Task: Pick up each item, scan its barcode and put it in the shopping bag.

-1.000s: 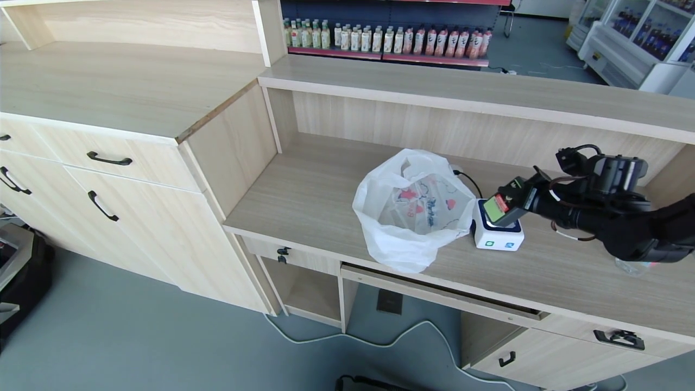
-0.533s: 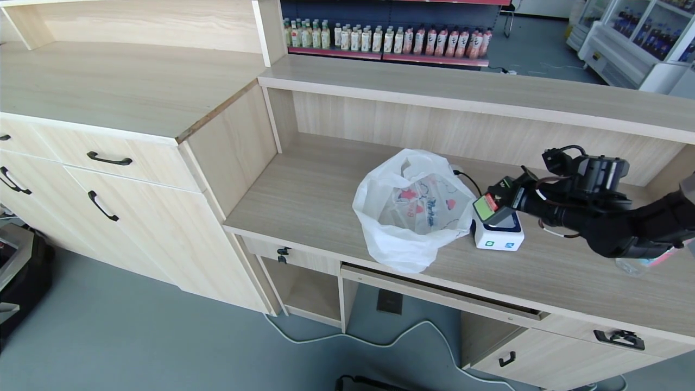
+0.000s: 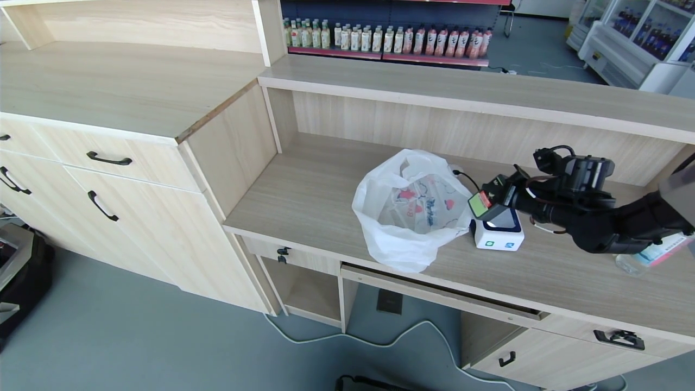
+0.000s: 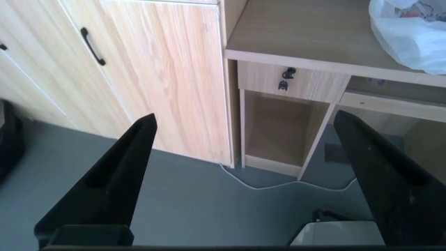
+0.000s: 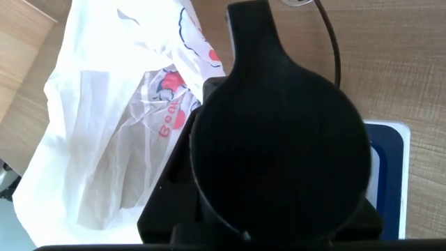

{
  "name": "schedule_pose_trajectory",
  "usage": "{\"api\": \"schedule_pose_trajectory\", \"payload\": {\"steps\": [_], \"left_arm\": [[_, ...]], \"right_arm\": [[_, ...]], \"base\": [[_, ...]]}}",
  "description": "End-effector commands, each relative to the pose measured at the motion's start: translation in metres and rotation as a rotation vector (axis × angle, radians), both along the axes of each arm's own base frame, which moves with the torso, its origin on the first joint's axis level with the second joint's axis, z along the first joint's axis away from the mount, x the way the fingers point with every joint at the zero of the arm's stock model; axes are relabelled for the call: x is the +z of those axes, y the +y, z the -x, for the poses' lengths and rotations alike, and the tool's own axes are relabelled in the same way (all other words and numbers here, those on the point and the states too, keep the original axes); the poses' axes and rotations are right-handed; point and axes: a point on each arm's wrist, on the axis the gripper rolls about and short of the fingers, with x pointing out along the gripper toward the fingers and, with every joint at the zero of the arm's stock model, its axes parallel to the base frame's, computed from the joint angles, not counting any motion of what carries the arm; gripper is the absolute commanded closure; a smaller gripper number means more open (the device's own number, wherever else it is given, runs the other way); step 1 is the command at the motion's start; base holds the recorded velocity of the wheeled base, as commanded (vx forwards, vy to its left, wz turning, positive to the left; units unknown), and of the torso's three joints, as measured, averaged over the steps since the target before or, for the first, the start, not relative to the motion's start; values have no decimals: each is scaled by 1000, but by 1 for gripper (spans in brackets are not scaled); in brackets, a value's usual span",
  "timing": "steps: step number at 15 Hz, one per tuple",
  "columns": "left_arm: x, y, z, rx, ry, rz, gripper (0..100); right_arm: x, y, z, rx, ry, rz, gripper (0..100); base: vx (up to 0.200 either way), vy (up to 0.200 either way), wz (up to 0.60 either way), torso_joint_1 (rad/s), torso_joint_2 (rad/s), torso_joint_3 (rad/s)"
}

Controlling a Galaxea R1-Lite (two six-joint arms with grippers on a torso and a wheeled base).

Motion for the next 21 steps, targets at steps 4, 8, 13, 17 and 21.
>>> {"api": "schedule_pose_trajectory", "payload": {"steps": [4,8,13,17,21], "left_arm": [[0,0,0,0,-1,0,0],[0,0,0,0,-1,0,0],[0,0,0,0,-1,0,0],[0,0,0,0,-1,0,0],[0,0,0,0,1,0,0]], "right_arm": [[-1,6,-6,13,-7,-1,100],[12,6,0,-5,-30,4,100],[132,-16,127,-146,-253,-61,100],[141,-43,164,-247,-290,20,100],[110,-18,166,-161,-235,209,100]], "base": [[0,0,0,0,0,0],[0,0,0,0,0,0],[0,0,0,0,0,0],[0,0,0,0,0,0],[0,0,0,0,0,0]]}}
